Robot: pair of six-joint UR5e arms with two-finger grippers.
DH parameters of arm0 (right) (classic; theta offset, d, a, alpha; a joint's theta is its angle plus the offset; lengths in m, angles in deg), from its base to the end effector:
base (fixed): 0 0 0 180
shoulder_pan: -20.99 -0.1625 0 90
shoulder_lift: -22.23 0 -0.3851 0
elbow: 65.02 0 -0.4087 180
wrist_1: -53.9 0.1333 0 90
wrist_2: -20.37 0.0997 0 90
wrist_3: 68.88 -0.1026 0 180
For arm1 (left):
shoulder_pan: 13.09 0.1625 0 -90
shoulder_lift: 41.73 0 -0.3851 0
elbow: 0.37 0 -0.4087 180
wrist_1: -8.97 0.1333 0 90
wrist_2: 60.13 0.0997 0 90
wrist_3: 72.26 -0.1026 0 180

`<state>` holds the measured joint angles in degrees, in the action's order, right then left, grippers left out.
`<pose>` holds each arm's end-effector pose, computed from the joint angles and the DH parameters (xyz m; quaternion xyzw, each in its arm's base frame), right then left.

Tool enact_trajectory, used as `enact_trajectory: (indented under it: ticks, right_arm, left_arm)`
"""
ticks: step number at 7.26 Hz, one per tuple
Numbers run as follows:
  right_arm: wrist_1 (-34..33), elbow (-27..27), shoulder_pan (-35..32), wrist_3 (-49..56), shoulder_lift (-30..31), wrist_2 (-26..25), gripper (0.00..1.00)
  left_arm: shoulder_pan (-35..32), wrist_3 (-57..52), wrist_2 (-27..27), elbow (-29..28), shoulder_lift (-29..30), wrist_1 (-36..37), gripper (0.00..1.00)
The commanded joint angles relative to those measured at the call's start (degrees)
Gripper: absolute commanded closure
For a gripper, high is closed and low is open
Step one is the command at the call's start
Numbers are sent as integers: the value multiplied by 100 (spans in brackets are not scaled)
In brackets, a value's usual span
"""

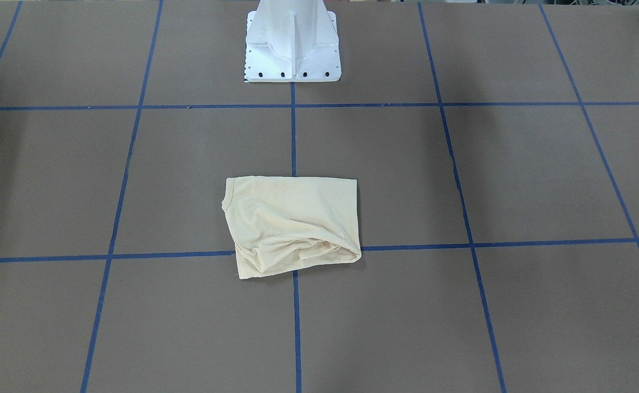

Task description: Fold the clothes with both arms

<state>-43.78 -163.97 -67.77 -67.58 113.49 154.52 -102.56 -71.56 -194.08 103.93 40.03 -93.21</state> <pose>0.0511 -0.4975 0.5664 0.0003 -0.3758 -0.0206 0.9265 -0.0578 -0.4696 0.5394 0.1430 0.3710 0.0580 0.9157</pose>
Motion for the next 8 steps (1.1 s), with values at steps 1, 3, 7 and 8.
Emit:
enact_trajectory:
  ticks: [1,3,7,8]
  right_arm:
    - [-5,-1,-1,2,6,14,0]
    - [-5,25,-1,11,-3,14,0]
    - [-5,86,8,20,6,6,0]
    - [-5,78,8,20,-3,6,0]
  left_arm:
    - [0,0,0,11,-2,5,0]
    - [0,0,0,11,-2,-4,0]
    - [0,0,-9,46,6,-4,0]
    - [0,0,-9,55,6,-4,0]
